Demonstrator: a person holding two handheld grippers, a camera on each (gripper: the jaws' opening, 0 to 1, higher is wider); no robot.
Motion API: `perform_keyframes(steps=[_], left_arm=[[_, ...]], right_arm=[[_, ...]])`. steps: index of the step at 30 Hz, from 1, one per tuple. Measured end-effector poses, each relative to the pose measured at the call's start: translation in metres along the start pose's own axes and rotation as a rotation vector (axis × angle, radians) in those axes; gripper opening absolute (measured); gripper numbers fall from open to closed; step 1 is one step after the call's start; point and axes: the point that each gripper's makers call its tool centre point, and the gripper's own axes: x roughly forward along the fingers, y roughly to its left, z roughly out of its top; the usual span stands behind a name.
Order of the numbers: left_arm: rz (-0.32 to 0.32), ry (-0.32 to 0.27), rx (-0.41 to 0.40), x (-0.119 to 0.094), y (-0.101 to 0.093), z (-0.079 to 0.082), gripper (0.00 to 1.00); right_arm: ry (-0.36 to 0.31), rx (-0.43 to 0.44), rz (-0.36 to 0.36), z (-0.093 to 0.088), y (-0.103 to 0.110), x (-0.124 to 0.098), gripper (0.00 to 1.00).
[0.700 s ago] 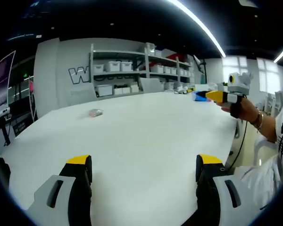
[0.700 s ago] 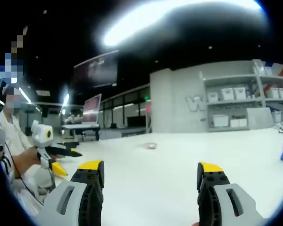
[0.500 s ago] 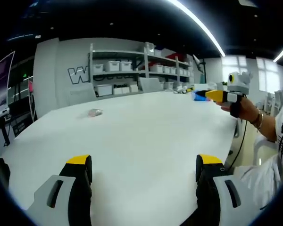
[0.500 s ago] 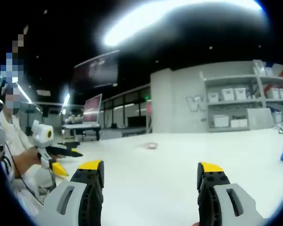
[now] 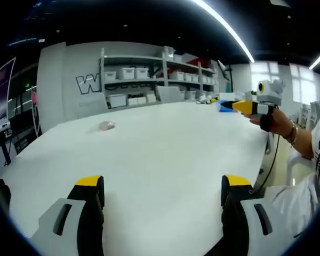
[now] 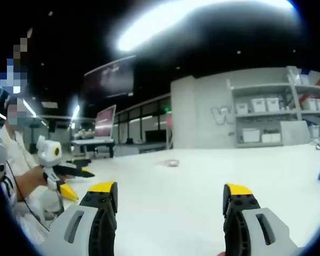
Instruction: Open the resealable bag by pulling the two sides of the seal apart until the entire bag opening is separated and visibly accessible.
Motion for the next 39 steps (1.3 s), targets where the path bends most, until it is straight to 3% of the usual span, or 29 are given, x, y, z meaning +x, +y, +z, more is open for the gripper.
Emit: perform_keyframes(steps=[39], left_arm=[[0.006,-0.001,0.003,-0.0014,0.0017,0.0013,0.88]], right_arm=[[0.013,-0.007,0.021,-0.0018,0.0046,0.001,0.81]])
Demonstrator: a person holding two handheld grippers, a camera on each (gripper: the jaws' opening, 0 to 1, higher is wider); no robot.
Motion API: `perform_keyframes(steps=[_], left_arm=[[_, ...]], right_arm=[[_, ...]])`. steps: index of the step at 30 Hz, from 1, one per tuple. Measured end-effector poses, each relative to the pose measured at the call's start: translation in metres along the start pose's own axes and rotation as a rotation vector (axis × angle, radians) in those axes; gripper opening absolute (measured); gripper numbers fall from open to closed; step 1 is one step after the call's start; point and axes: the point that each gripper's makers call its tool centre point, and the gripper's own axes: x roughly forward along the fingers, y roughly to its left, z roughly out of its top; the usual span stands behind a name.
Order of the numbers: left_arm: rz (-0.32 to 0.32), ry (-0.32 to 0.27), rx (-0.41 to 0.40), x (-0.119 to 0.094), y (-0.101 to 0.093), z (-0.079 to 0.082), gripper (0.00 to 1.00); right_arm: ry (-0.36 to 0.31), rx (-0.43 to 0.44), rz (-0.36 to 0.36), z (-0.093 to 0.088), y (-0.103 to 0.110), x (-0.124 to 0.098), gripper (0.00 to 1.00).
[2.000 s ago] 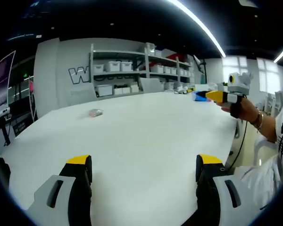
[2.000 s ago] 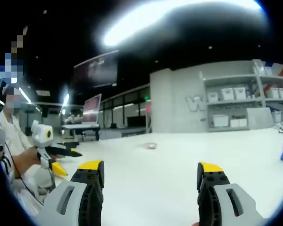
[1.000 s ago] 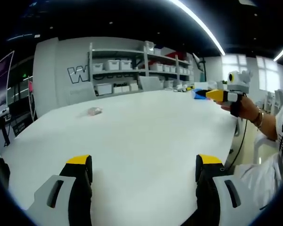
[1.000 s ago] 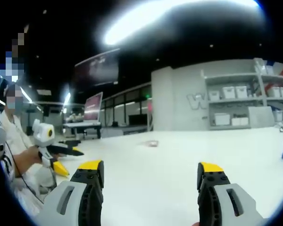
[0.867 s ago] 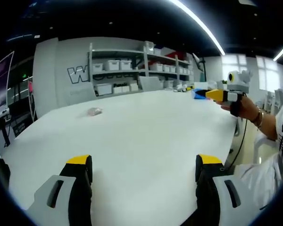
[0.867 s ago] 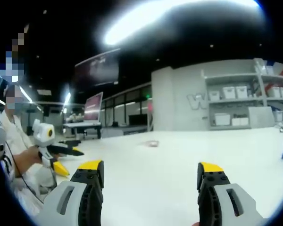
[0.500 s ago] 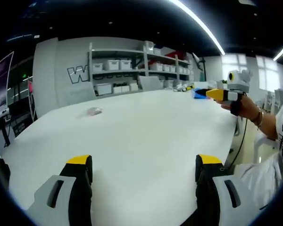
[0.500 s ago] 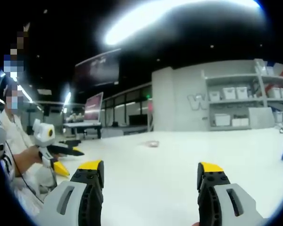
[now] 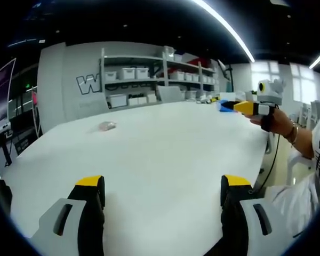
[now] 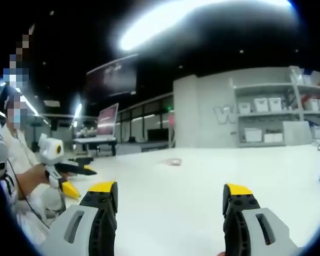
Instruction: Open the resealable bag by pulling the two sides of the seal apart until the entire bag opening is separated and visibly accessible.
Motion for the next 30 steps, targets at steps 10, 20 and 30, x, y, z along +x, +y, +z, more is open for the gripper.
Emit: perform_keyframes(steps=[10,20,30], left_arm=[[0.007,0.004,0.001,-0.001,0.003,-0.001,0.88],[0.024,-0.002,-0.012,-0.002,0.011,0.0,0.88],[0.031,-0.006,-0.011,-0.003,0.014,0.001,0.87]], right_arm=[[0.0,0.004,0.004,0.0,0.001,0.0,0.81],[0.004,0.011,0.005,-0.001,0.001,0.001,0.8],[0.012,0.007,0.011,-0.003,0.003,0.002,0.8]])
